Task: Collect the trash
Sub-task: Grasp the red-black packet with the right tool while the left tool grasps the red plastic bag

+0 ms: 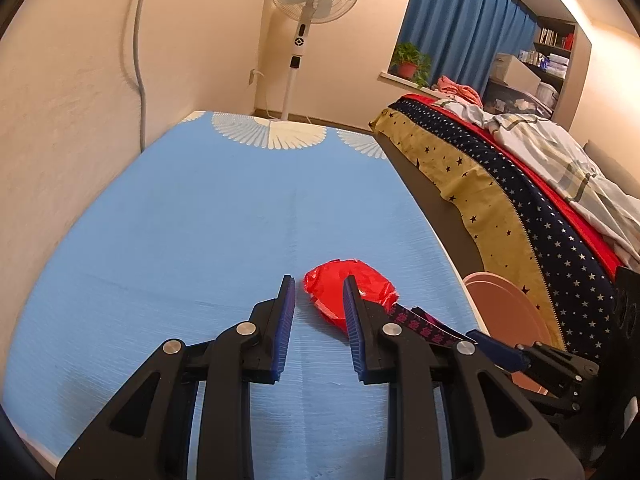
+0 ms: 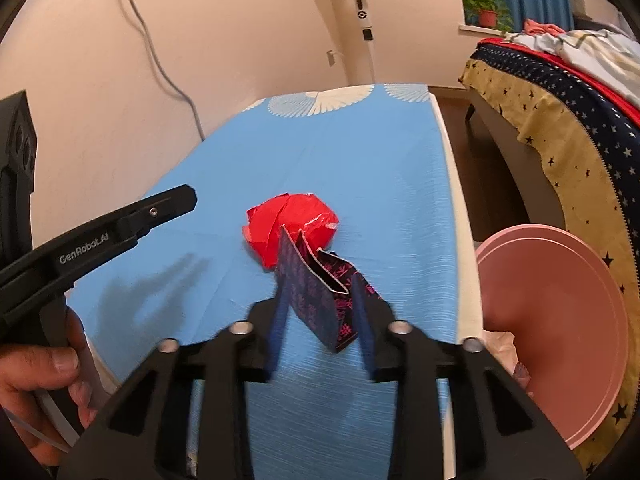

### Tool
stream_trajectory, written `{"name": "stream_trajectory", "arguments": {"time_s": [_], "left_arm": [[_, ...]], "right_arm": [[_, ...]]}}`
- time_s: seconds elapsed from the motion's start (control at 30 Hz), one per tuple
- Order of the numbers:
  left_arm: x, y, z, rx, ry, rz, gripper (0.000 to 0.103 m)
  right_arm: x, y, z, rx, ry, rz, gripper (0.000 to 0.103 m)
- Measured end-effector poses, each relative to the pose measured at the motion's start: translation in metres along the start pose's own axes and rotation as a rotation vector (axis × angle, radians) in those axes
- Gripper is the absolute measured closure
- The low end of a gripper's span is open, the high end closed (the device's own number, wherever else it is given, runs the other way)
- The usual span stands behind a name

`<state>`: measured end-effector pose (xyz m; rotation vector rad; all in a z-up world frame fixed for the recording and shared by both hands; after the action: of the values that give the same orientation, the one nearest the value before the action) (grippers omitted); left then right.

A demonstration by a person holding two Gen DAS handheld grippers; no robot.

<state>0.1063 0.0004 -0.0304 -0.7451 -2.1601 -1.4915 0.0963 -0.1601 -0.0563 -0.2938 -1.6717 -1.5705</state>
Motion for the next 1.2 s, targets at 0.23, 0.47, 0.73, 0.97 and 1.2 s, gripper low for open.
{"name": "stream_trajectory", "arguments": {"time_s": [0.23,0.47,0.73,0.97,1.2], "left_arm": [[-0.009,-0.001,0.004,0.009,0.022,0.013,0.078],[-0.028,-0.003,0.006,0.032,0.025,0.049,0.077],[-0.059,-0.006,-0.003,0.058,-0.003,0.114,0.056],[-0.079,-0.011,-0.004,0.092,-0.009,0.162,0.054],[-0.081,-0.011,-0.008,0.082,-0.039,0.173,0.071]], "right_arm": [[0.006,0.006,0.005,0.018,0.007,-0.034,0.099],[0.007,0.007,-0.012,-0.055,-0.04,-0.04,0.099],[-0.003,0.004,-0.023,-0.095,-0.059,-0.018,0.098],[-0.004,0.006,-0.029,-0.109,-0.06,-0.023,0.098],[0.0,0.008,-0.028,-0.1,-0.072,-0.036,0.098]]}}
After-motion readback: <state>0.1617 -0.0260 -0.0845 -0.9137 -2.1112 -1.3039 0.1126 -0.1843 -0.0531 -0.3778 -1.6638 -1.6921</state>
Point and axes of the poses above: each gripper's, at about its wrist camera, not at the fingertips, and x roughly against the way its jaws point, z to its left, y to its top, the point moved 2 cm from there along -x, roughly the way its jaws point, and after that the axes turned 9 degrees about x, right-handed, at the moved point
